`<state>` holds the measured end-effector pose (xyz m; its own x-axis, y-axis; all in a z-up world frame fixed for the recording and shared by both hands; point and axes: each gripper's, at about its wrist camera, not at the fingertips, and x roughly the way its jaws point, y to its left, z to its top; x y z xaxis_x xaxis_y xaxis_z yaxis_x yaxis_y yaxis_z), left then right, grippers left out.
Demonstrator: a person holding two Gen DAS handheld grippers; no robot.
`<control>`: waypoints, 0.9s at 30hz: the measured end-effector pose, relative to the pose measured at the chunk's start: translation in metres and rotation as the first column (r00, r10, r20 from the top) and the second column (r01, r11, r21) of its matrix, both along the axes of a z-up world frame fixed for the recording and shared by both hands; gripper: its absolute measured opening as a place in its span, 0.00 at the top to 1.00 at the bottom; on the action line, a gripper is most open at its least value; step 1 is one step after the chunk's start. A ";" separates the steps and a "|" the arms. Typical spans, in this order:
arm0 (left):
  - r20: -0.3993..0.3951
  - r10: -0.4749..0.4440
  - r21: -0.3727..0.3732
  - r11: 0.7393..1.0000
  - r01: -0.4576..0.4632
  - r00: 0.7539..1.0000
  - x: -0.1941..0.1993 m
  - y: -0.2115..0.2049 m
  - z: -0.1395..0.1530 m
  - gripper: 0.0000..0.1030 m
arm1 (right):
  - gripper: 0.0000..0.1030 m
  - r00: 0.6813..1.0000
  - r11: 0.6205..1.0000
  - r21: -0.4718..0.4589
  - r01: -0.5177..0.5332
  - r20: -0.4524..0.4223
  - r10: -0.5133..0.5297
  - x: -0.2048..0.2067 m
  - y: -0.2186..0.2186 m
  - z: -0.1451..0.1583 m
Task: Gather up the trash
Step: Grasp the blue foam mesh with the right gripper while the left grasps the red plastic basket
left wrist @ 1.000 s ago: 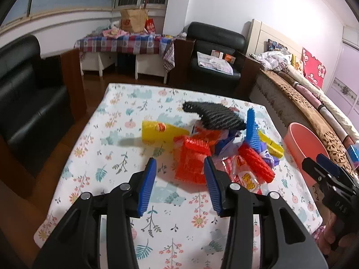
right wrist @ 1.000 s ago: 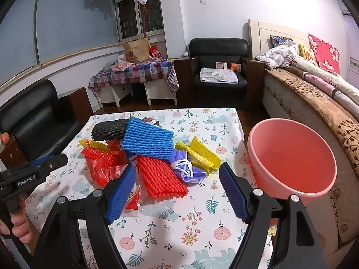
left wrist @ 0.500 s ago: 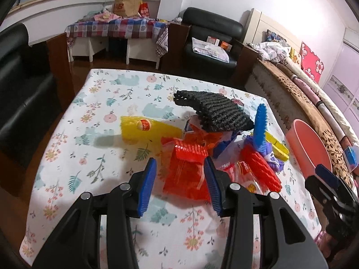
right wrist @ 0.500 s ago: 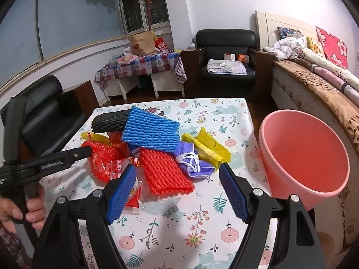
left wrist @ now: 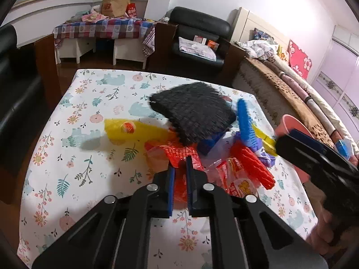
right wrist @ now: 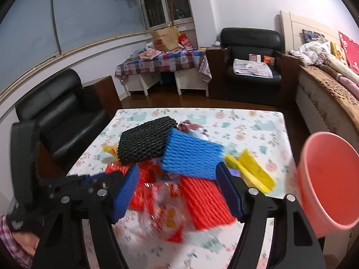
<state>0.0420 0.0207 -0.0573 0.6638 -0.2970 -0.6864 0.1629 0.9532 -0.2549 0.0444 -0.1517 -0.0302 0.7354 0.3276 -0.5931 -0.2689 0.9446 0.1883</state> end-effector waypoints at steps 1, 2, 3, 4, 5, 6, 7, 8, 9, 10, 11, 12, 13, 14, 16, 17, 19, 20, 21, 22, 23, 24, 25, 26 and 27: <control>0.003 -0.004 -0.003 1.000 0.004 1.000 -0.003 -0.001 0.001 0.93 | 0.35 1.000 1.000 -0.013 -0.002 0.002 0.002 0.005 0.007 0.000; 0.004 -0.008 -0.007 1.000 0.008 1.000 -0.004 0.000 0.001 0.93 | 0.38 1.000 1.000 -0.027 -0.002 0.002 0.002 0.009 0.012 0.000; 0.004 -0.010 -0.011 1.000 0.010 1.000 -0.005 0.000 0.001 0.93 | 0.39 1.000 0.999 -0.040 -0.003 0.001 0.003 0.015 0.018 -0.001; 0.003 -0.011 -0.017 1.000 0.011 1.000 -0.006 0.000 0.002 0.93 | 0.40 1.000 0.999 -0.051 -0.004 -0.002 0.004 0.019 0.022 -0.003; 0.002 -0.012 -0.022 1.000 0.012 1.000 -0.007 0.001 0.002 0.93 | 0.42 1.000 0.998 -0.067 -0.001 -0.006 0.001 0.023 0.026 -0.005; 0.002 -0.014 -0.028 1.000 0.014 1.000 -0.008 0.003 0.003 0.93 | 0.44 1.000 0.996 -0.088 0.002 -0.014 -0.003 0.028 0.031 -0.008; 0.004 -0.016 -0.029 0.999 0.016 1.000 -0.008 0.003 0.003 0.93 | 0.46 1.000 0.994 -0.105 0.005 -0.019 -0.007 0.033 0.032 -0.012; 0.007 -0.018 -0.032 0.999 0.018 1.000 -0.009 0.004 0.004 0.93 | 0.52 0.999 0.992 -0.125 0.012 -0.029 -0.016 0.037 0.034 -0.017; 0.010 -0.019 -0.035 0.999 0.019 1.000 -0.011 0.004 0.005 0.93 | 0.61 0.999 0.990 -0.139 0.018 -0.041 -0.024 0.040 0.035 -0.021; 0.013 -0.019 -0.039 0.999 0.019 1.000 -0.012 0.005 0.006 0.93 | 0.67 0.998 0.990 -0.142 0.022 -0.054 -0.030 0.043 0.034 -0.023; 0.016 -0.019 -0.045 0.999 0.020 1.000 -0.013 0.007 0.008 0.93 | 0.79 0.997 0.991 -0.131 0.023 -0.071 -0.033 0.045 0.031 -0.026; 0.018 -0.019 -0.049 0.999 0.020 1.000 -0.014 0.007 0.009 0.93 | 0.86 0.996 0.993 -0.115 0.022 -0.081 -0.031 0.045 0.027 -0.028; 0.021 -0.019 -0.053 0.998 0.020 1.000 -0.015 0.008 0.010 0.93 | 0.88 0.996 0.995 -0.096 0.026 -0.088 -0.034 0.045 0.023 -0.028; 0.024 -0.020 -0.057 0.998 0.021 1.000 -0.015 0.009 0.012 0.93 | 0.90 0.996 0.996 -0.085 0.028 -0.087 -0.035 0.042 0.019 -0.027; 0.034 -0.023 -0.063 0.998 0.025 0.999 -0.016 0.009 0.016 0.93 | 0.92 0.997 0.998 -0.061 0.026 -0.072 -0.030 0.035 0.012 -0.022; 0.040 -0.025 -0.066 0.997 0.028 0.999 -0.017 0.009 0.018 0.93 | 0.92 0.997 0.998 -0.052 0.025 -0.067 -0.028 0.031 0.009 -0.018; 0.050 -0.028 -0.073 0.997 0.032 0.998 -0.018 0.008 0.023 0.93 | 0.92 0.998 1.000 -0.022 0.018 -0.060 -0.019 0.024 0.003 -0.011; 0.059 -0.031 -0.077 0.996 0.036 0.998 -0.018 0.008 0.028 0.93 | 0.92 0.998 1.000 -0.003 0.016 -0.056 -0.016 0.020 -0.001 -0.007; 0.068 -0.033 -0.080 0.996 0.039 0.997 -0.018 0.007 0.031 0.93 | 0.92 0.998 1.000 0.012 0.015 -0.054 -0.015 0.016 -0.003 -0.003; 0.077 -0.035 -0.083 0.996 0.041 0.996 -0.018 0.007 0.036 0.93 | 0.92 0.999 0.999 0.031 0.013 -0.052 -0.011 0.012 -0.007 0.001; 0.083 -0.036 -0.084 0.996 0.043 0.996 -0.019 0.005 0.040 0.93 | 0.92 0.998 0.999 0.052 0.011 -0.055 -0.008 0.009 -0.010 0.004; 0.093 -0.038 -0.086 0.995 0.046 0.995 -0.018 0.004 0.045 0.93 | 0.92 0.998 0.998 0.069 0.011 -0.057 -0.007 0.005 -0.013 0.008; 0.101 -0.042 -0.088 0.995 0.051 0.994 -0.018 0.003 0.050 0.93 | 0.92 0.998 0.996 0.090 0.013 -0.059 -0.007 0.002 -0.019 0.012; 0.108 -0.048 -0.090 0.994 0.058 0.993 -0.017 0.001 0.054 0.93 | 0.92 0.998 0.995 0.102 0.016 -0.061 -0.010 -0.001 -0.023 0.015; 0.120 -0.058 -0.089 0.994 0.069 0.991 -0.016 -0.003 0.061 0.93 | 0.92 0.998 0.993 0.117 0.025 -0.061 -0.018 -0.005 -0.030 0.019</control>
